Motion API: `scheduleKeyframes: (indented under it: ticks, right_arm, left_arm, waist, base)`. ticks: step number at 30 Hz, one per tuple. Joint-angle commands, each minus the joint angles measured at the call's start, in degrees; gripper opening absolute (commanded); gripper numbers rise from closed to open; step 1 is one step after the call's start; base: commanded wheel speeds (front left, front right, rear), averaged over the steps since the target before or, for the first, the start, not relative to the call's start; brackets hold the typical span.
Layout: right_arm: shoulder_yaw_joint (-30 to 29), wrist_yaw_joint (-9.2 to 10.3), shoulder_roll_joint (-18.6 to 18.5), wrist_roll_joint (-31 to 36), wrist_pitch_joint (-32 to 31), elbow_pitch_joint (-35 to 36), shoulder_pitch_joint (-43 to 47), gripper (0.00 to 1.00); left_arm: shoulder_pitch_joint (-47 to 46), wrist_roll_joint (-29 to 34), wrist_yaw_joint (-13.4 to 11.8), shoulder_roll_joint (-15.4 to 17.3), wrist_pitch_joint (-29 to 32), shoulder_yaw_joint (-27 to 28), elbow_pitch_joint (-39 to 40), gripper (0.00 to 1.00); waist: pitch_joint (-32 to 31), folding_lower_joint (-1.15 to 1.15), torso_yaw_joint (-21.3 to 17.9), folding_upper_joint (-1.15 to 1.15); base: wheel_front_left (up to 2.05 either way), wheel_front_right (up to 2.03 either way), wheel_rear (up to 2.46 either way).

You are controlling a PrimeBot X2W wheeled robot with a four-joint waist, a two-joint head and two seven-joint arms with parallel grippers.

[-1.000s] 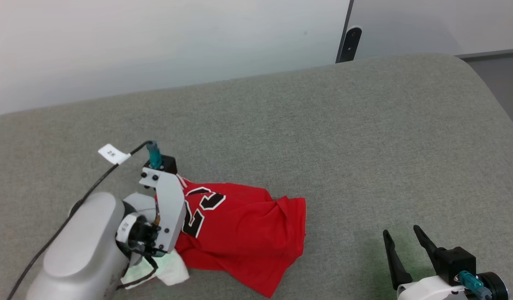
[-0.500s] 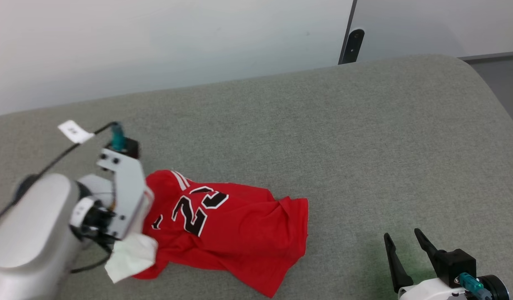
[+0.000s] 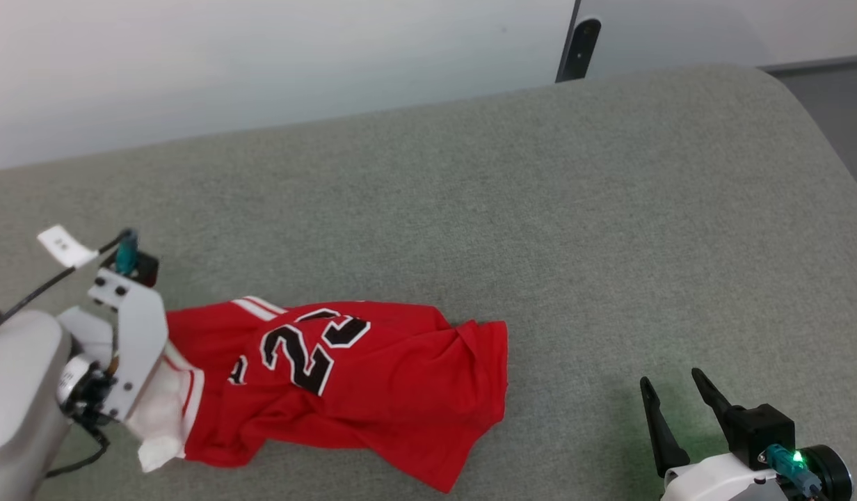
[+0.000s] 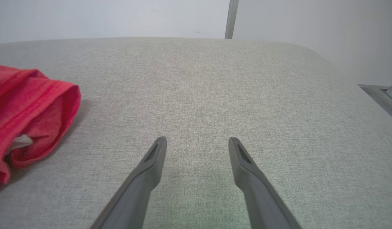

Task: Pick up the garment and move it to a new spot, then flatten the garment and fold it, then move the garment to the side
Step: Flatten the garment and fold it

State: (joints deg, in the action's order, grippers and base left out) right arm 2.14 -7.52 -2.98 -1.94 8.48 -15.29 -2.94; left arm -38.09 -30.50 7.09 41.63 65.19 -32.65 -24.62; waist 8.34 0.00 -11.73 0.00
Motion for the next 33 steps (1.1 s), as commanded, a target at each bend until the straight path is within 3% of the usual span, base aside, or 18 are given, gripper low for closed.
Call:
scheduleKeyframes:
  ticks: [1, 9, 11, 13, 14, 15, 16, 24, 33]
  right_arm:
    - [-0.03, 0.06, 0.06, 0.19, 0.04, 0.26, -0.79, 1.00]
    - [-0.24, 0.06, 0.07, 0.39, -0.41, 1.38, -0.97, 1.00]
    - [-0.45, 0.06, 0.07, 0.51, -0.49, 1.36, -0.88, 1.00]
    - [-0.42, 0.06, 0.08, 0.60, -0.65, 1.42, -0.66, 1.00]
    - [-0.45, 0.06, 0.05, 0.66, -0.64, 1.47, -0.47, 1.00]
    - [-0.46, 0.06, -0.02, 0.75, -0.73, 1.48, -0.29, 1.00]
    - [-0.48, 0.06, -0.12, 0.86, -0.78, 1.49, -0.05, 1.00]
    - [-0.39, 0.06, -0.53, 0.82, -0.84, 1.55, 2.57, 1.00]
    - [0.14, 0.06, -0.44, 0.51, -0.15, 2.55, 5.83, 1.00]
  left_arm:
    - [0.96, 0.34, 0.17, 0.22, -0.66, -0.17, -0.84, 0.00]
    - [1.31, 1.26, -0.47, -0.67, -7.92, -1.15, -8.49, 0.00]
    - [1.17, 1.28, -1.08, -1.55, -9.04, -1.20, -10.53, 0.20]
    - [0.73, 0.91, -1.11, -2.57, -9.77, -1.21, -11.95, 0.30]
    - [0.29, 0.62, -1.33, -3.16, -10.50, -0.93, -12.35, 0.44]
    - [-0.27, 0.62, -1.48, -3.67, -11.35, -0.73, -12.51, 0.90]
    - [-0.74, 0.22, -1.48, -4.14, -11.85, -0.42, -12.67, 1.00]
    - [-1.23, -1.32, -1.38, -5.89, -15.19, 0.36, -11.02, 1.00]
    - [4.37, -4.86, -4.02, -8.03, -24.06, 3.72, -3.07, 1.00]
  waist:
    - [0.83, 0.00, -0.61, 0.00]
    - [2.33, 0.00, -1.11, 0.00]
    - [2.20, 0.00, -0.88, 0.00]
    - [1.71, 0.00, -0.45, 0.00]
    - [1.34, 0.00, -0.16, 0.00]
    - [0.90, 0.00, 0.15, 0.00]
    - [0.37, 0.00, 0.51, 0.00]
    - [-5.78, 0.00, 4.21, 0.00]
    - [-11.33, 0.00, 8.26, 0.00]
  base:
    - [0.00, 0.00, 0.00]
    - [0.00, 0.00, 0.00]
    - [0.00, 0.00, 0.00]
    - [0.00, 0.00, 0.00]
    - [0.00, 0.00, 0.00]
    - [0.00, 0.00, 0.00]
    - [0.00, 0.00, 0.00]
    - [0.00, 0.00, 0.00]
    - [0.00, 0.00, 0.00]
